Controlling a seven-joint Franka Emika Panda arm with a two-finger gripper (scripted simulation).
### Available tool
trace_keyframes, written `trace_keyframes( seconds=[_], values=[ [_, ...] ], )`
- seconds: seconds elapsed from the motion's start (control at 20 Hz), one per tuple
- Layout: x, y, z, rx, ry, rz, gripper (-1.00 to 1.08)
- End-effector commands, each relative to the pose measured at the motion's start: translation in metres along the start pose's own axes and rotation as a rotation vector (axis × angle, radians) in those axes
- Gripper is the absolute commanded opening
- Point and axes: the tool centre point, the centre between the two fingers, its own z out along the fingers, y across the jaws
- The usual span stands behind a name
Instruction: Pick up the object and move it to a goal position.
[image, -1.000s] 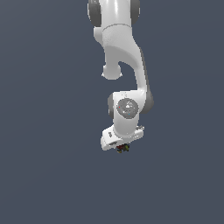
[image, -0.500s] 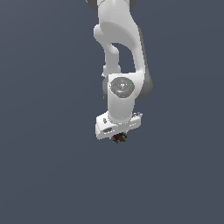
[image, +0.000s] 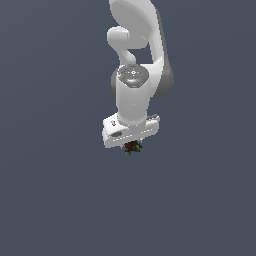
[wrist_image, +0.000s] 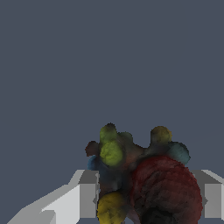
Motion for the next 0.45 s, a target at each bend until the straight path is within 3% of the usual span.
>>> trace_keyframes(
  seconds=[0.0, 0.4],
  values=[
    [-0.0025, 0.0010, -0.0068, 0.000, 0.000, -0.001, -1.00],
    [-0.0009, 0.0012, -0.0059, 0.000, 0.000, -0.001, -1.00]
  ],
)
